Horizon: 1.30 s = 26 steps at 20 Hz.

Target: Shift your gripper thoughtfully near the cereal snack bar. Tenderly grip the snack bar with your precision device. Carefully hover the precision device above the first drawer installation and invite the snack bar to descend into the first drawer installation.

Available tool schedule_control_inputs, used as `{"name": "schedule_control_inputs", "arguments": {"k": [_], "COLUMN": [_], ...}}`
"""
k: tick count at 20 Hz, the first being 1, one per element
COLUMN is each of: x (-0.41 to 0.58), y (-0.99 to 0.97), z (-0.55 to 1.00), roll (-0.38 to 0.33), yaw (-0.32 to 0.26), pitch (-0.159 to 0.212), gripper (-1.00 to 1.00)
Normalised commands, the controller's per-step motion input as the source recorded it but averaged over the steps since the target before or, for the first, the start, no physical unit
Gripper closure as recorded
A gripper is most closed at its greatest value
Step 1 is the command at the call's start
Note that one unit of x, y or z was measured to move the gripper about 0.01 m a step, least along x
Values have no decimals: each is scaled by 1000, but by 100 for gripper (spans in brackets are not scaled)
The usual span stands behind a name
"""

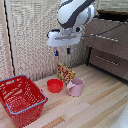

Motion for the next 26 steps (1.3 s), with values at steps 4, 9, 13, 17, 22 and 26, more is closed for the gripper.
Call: {"name": "schedule_control_inputs", "arguments": {"k": [4, 9, 13, 17, 22, 26], "x": [289, 429, 398, 255, 241, 251], "y": [-216, -305, -331, -419, -458, -344], "z": [-44, -90, -73, -41, -63, -130], "roll": [0, 0, 0, 0, 0, 0], "yaw": [-17, -6, 0, 0, 0, 4], "pitch": [12, 47, 51, 107, 101, 41], "gripper": [-100, -100, -100, -100, -100, -100]}}
